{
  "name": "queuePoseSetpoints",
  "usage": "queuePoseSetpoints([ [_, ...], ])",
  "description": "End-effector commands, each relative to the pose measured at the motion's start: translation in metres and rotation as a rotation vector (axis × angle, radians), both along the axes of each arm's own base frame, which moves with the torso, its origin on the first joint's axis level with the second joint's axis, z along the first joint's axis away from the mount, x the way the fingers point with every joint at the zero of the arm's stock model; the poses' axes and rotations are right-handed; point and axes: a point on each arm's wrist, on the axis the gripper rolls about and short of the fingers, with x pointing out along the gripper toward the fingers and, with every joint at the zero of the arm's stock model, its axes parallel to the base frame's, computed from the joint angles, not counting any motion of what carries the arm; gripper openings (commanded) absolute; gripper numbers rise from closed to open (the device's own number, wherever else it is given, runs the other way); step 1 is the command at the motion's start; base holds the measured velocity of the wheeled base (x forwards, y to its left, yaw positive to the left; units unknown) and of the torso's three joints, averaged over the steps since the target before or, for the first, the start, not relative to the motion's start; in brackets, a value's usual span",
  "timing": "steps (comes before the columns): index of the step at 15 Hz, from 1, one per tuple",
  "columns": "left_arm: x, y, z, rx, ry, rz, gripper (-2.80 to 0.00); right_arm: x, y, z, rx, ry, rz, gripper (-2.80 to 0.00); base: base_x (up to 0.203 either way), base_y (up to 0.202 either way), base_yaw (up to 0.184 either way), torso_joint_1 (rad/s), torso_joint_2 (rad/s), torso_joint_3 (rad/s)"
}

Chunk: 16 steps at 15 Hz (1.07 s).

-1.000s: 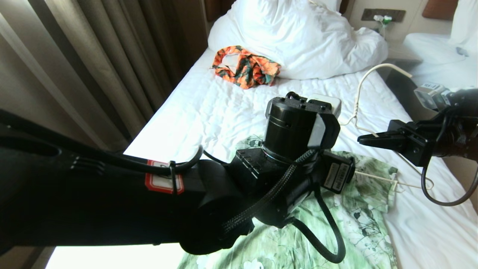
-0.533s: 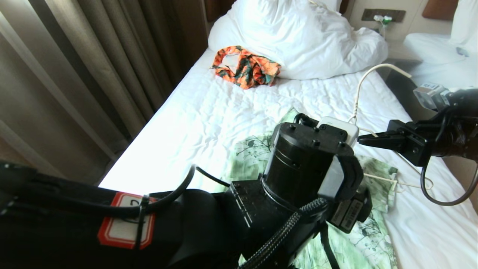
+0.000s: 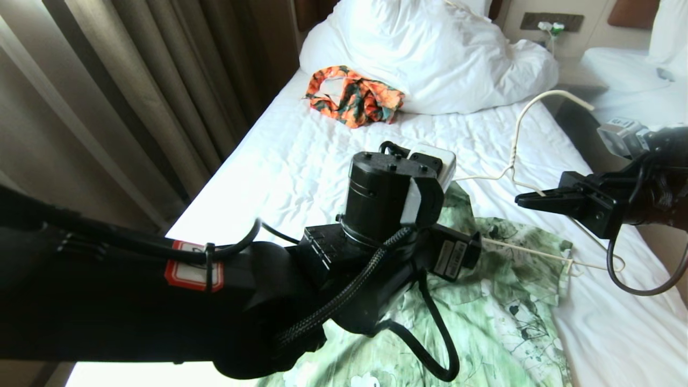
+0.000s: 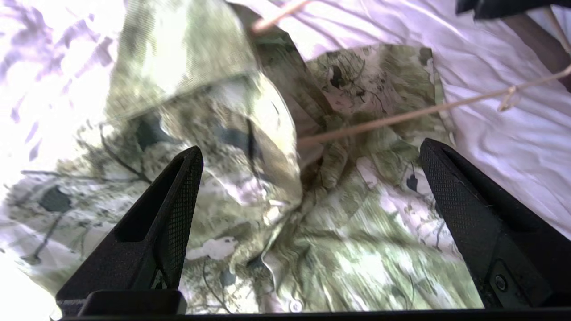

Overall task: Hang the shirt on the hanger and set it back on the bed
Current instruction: Hook the other side of the shirt onto the hanger

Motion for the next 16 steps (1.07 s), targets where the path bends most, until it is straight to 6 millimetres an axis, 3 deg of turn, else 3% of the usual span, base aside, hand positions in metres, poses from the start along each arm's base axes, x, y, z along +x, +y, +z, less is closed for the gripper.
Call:
queuePoseSetpoints([
  [1, 0.01, -0.002, 0.0, -0.007, -0.017, 0.021, 0.0, 0.0, 0.0, 0.0, 0.002, -0.004, 0.009, -2.8, 0.0, 0.0, 0.0, 0.0, 0.0, 0.0],
  [4, 0.018, -0.006, 0.001, -0.009, -0.069, 0.025, 0.0, 0.0, 0.0, 0.0, 0.002, -0.006, 0.007, -2.8, 0.0, 0.0, 0.0, 0.0, 0.0, 0.0],
  [5, 0.019, -0.007, -0.002, -0.003, -0.077, 0.024, -2.8, 0.0, -0.001, 0.001, 0.002, -0.007, 0.006, -2.8, 0.0, 0.0, 0.0, 0.0, 0.0, 0.0],
  [10, 0.02, -0.01, -0.004, -0.011, -0.084, 0.024, -2.8, 0.0, -0.001, 0.0, 0.002, -0.006, 0.007, -2.8, 0.0, 0.0, 0.0, 0.0, 0.0, 0.0],
  [16, 0.022, -0.014, 0.016, -0.064, -0.119, 0.026, -2.8, -0.001, -0.001, 0.0, 0.006, -0.012, 0.022, -2.8, 0.0, 0.0, 0.0, 0.0, 0.0, 0.0],
])
